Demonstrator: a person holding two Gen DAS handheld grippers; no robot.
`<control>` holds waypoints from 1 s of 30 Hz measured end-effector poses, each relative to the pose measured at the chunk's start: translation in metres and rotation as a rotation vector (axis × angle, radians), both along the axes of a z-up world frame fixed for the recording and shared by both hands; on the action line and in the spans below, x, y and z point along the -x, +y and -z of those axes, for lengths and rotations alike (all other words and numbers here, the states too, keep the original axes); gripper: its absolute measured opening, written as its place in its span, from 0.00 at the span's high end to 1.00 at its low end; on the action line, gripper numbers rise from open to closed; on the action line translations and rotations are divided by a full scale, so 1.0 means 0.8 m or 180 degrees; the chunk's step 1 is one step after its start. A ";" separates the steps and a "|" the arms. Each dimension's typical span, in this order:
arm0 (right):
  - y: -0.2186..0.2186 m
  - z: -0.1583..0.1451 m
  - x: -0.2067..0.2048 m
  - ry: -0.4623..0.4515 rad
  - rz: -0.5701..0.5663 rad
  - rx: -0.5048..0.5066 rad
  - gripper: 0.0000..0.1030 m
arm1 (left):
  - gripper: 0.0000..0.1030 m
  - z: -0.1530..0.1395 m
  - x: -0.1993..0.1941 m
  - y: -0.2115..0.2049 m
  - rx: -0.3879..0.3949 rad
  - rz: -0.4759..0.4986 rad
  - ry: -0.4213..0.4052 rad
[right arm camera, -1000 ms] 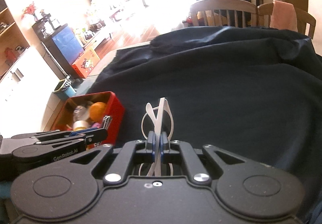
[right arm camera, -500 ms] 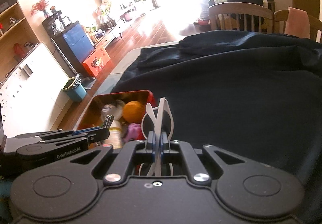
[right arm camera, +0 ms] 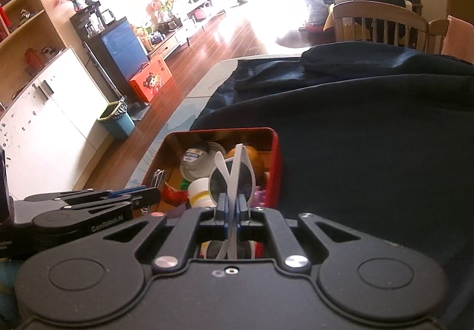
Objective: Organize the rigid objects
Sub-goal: 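Carry the clipper with the left tool while the right tool carries the sunglasses to the box, then open the left tool to drop the clipper in the box while the right tool releases the sunglasses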
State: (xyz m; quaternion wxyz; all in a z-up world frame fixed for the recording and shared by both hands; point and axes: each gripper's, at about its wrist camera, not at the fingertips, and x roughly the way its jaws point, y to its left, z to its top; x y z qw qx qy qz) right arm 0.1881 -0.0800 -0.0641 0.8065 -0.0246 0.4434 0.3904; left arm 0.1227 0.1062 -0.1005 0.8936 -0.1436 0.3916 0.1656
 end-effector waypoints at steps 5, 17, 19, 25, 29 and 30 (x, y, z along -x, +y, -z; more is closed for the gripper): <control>0.026 0.011 -0.005 0.0009 -0.0013 0.0093 0.97 | 0.89 0.017 -0.007 0.027 0.0015 -0.0016 0.0094; 0.079 0.030 -0.009 -0.0151 -0.0222 0.0299 0.97 | 0.89 0.041 -0.036 0.049 0.0030 0.0160 0.0155; 0.084 0.033 -0.010 -0.0157 -0.0237 0.0347 0.97 | 0.89 0.045 -0.041 0.051 0.0026 0.0178 0.0186; 0.098 0.040 -0.016 -0.0177 -0.0268 0.0451 0.97 | 0.89 0.056 -0.049 0.053 0.0062 0.0230 0.0231; 0.097 0.043 -0.017 -0.0151 -0.0245 0.0472 0.96 | 0.89 0.062 -0.051 0.053 0.0076 0.0271 0.0252; 0.097 0.043 -0.017 -0.0149 -0.0243 0.0476 0.95 | 0.89 0.063 -0.052 0.053 0.0079 0.0287 0.0251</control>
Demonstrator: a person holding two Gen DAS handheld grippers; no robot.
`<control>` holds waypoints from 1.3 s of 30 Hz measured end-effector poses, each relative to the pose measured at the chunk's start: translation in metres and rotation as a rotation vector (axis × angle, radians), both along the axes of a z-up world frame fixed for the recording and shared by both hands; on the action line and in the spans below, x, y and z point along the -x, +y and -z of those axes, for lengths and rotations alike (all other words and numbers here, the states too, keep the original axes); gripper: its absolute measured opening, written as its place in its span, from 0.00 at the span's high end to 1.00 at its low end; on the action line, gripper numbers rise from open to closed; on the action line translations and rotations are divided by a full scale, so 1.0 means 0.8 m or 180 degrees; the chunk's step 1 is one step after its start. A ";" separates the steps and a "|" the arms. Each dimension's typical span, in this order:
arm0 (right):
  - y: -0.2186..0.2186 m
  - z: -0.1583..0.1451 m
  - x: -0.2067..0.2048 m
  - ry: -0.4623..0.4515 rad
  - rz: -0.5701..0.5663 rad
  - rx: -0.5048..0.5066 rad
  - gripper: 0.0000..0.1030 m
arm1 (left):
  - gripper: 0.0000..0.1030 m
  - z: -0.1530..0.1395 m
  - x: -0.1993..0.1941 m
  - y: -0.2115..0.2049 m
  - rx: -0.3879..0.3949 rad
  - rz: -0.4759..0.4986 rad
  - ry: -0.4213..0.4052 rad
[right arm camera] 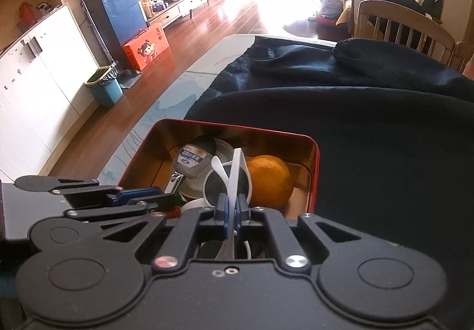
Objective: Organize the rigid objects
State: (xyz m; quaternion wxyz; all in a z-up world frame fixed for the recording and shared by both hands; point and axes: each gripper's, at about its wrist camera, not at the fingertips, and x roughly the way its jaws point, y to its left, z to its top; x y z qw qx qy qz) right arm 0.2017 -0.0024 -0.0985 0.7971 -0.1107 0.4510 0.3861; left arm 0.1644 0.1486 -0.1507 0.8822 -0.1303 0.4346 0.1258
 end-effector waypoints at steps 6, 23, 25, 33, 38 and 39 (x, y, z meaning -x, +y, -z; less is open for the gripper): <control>-0.003 -0.001 0.000 0.0028 0.0048 -0.0006 0.83 | 0.89 0.002 -0.002 0.003 0.0098 0.0009 0.0032; -0.033 -0.027 0.021 0.0018 0.0148 -0.0204 0.69 | 0.50 -0.020 0.023 -0.009 0.0093 -0.0031 -0.0101; -0.038 -0.032 0.025 0.0001 0.0159 -0.0241 0.68 | 0.45 -0.028 0.030 -0.012 0.0061 -0.0039 -0.0167; -0.061 -0.052 0.044 -0.0087 0.0160 -0.0384 0.55 | 0.32 -0.058 0.058 -0.021 -0.0035 -0.0076 -0.0347; -0.075 -0.059 0.059 -0.0124 0.0170 -0.0455 0.45 | 0.32 -0.073 0.073 -0.026 -0.0067 -0.0086 -0.0418; -0.079 -0.060 0.061 -0.0131 0.0173 -0.0475 0.43 | 0.32 -0.076 0.076 -0.027 -0.0076 -0.0087 -0.0430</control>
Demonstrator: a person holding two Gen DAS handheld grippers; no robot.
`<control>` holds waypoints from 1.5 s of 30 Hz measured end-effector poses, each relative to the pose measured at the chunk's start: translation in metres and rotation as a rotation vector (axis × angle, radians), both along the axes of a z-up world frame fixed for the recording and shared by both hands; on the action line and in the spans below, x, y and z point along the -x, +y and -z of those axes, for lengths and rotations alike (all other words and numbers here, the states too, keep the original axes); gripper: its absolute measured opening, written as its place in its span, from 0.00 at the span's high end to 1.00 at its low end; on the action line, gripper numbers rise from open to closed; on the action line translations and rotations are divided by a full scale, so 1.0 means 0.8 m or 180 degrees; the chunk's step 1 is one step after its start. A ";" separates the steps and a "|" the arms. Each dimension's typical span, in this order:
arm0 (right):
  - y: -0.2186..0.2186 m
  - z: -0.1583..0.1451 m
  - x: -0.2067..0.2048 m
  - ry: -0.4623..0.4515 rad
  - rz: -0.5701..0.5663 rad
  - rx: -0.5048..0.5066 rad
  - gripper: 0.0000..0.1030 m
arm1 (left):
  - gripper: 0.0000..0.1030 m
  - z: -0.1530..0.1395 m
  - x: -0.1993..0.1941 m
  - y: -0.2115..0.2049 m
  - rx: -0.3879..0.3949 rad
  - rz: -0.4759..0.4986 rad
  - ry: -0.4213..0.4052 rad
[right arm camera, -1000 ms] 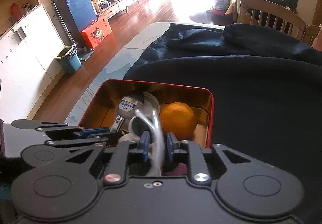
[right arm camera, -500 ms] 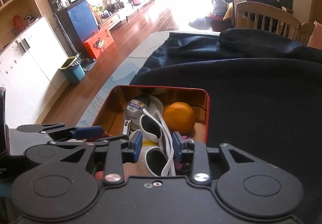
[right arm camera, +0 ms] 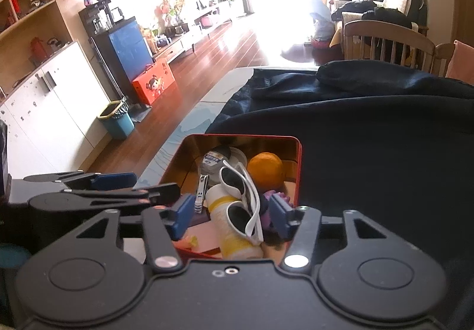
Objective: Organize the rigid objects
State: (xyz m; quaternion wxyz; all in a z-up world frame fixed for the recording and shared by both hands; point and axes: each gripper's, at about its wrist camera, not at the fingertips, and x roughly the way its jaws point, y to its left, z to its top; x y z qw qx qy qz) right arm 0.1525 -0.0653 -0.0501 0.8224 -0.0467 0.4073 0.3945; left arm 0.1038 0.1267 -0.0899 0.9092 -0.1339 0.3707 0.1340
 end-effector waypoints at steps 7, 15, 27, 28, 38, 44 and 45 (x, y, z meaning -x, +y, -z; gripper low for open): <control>-0.020 -0.011 0.023 -0.0112 -0.0068 -0.0165 0.24 | 0.21 -0.016 0.021 -0.008 -0.0118 -0.0083 -0.0083; -0.041 -0.024 0.045 -0.0366 -0.0040 -0.0354 0.04 | 0.16 -0.027 0.042 -0.014 -0.0109 -0.0060 -0.0134; -0.061 -0.029 0.067 -0.0644 0.0151 -0.0452 0.00 | 0.00 -0.041 0.063 -0.037 -0.0225 0.0003 -0.0187; -0.063 -0.028 0.070 -0.0677 0.0159 -0.0456 0.00 | 0.00 -0.041 0.065 -0.038 -0.0219 0.0016 -0.0179; -0.077 -0.021 0.076 -0.0634 0.0339 -0.0415 0.00 | 0.00 -0.040 0.080 -0.046 -0.0161 -0.0049 -0.0070; -0.085 -0.014 0.082 -0.0593 0.0399 -0.0382 0.00 | 0.00 -0.043 0.084 -0.054 -0.0200 -0.0044 -0.0108; -0.086 -0.013 0.083 -0.0589 0.0396 -0.0379 0.00 | 0.00 -0.045 0.085 -0.056 -0.0212 -0.0039 -0.0119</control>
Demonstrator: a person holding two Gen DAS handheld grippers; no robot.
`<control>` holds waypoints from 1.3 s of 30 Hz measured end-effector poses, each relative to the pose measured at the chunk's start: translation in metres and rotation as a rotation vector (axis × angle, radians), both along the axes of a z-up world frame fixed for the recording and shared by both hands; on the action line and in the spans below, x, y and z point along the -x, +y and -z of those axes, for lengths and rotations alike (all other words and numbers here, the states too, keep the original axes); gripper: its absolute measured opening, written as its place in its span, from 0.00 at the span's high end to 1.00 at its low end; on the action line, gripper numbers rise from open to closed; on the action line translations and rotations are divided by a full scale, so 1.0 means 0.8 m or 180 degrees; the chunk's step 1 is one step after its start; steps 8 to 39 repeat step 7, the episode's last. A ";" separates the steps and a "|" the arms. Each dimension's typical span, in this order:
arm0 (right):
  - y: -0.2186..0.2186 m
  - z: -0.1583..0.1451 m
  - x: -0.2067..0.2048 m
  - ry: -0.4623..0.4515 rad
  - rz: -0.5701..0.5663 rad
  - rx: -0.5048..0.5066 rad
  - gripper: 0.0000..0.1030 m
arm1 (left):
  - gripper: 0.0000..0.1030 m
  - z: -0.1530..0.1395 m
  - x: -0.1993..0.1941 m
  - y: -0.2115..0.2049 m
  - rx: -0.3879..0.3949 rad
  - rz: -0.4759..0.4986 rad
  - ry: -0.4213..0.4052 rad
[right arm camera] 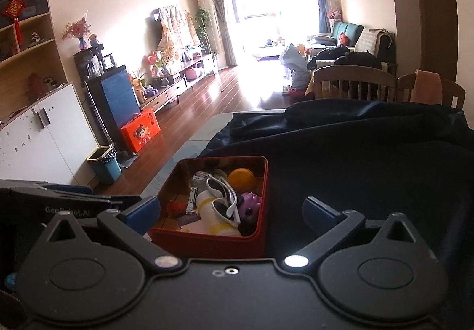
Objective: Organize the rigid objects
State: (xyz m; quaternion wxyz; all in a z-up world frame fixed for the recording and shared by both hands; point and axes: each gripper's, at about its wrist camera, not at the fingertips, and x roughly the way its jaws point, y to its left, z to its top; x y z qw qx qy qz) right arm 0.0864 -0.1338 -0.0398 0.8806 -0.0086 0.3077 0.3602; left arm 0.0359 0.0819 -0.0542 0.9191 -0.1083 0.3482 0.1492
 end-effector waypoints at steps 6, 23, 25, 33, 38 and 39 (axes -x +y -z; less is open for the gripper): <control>-0.004 -0.001 0.001 -0.0051 0.0018 0.0040 0.00 | 0.00 -0.006 0.001 -0.005 -0.0027 0.0009 -0.0058; -0.005 -0.002 0.001 -0.0065 0.0031 0.0050 0.00 | 0.00 -0.008 -0.001 -0.006 -0.0021 0.0015 -0.0065; -0.005 -0.002 0.001 -0.0065 0.0031 0.0050 0.00 | 0.00 -0.008 -0.001 -0.006 -0.0021 0.0015 -0.0065; -0.005 -0.002 0.001 -0.0065 0.0031 0.0050 0.00 | 0.00 -0.008 -0.001 -0.006 -0.0021 0.0015 -0.0065; -0.005 -0.002 0.001 -0.0065 0.0031 0.0050 0.00 | 0.00 -0.008 -0.001 -0.006 -0.0021 0.0015 -0.0065; -0.005 -0.002 0.001 -0.0065 0.0031 0.0050 0.00 | 0.00 -0.008 -0.001 -0.006 -0.0021 0.0015 -0.0065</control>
